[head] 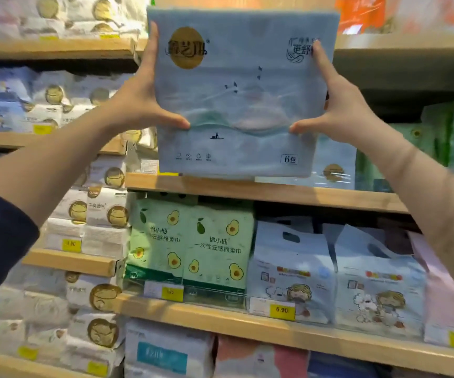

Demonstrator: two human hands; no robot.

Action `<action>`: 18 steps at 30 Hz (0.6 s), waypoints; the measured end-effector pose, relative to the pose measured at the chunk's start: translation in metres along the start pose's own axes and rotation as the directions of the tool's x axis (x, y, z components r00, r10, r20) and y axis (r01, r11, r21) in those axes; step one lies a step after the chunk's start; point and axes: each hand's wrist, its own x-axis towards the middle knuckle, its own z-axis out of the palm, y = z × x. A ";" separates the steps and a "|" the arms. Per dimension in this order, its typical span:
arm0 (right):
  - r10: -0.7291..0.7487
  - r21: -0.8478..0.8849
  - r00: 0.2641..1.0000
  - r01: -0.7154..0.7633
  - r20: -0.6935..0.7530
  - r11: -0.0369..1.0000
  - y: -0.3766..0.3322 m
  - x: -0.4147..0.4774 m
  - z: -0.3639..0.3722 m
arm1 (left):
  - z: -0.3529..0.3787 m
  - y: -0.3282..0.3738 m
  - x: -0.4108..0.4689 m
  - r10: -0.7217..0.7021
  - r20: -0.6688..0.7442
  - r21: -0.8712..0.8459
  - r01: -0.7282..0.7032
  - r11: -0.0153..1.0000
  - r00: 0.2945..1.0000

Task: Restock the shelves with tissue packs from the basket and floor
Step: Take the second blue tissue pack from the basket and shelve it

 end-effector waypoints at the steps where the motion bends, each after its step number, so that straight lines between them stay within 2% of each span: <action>1: -0.007 -0.011 1.000 0.007 -0.013 1.000 -0.001 0.006 0.005 | -0.003 -0.008 0.006 0.024 0.002 -0.004 -0.024 1.000 1.000; 13: -0.021 -0.183 0.990 -0.005 -0.137 0.983 0.002 0.056 0.082 | -0.007 -0.109 0.059 0.168 0.018 -0.089 -0.166 0.982 0.986; 18: -0.044 -0.216 0.981 0.003 -0.187 0.976 0.010 0.055 0.103 | 0.013 -0.133 0.063 0.239 -0.101 -0.021 -0.242 0.970 0.966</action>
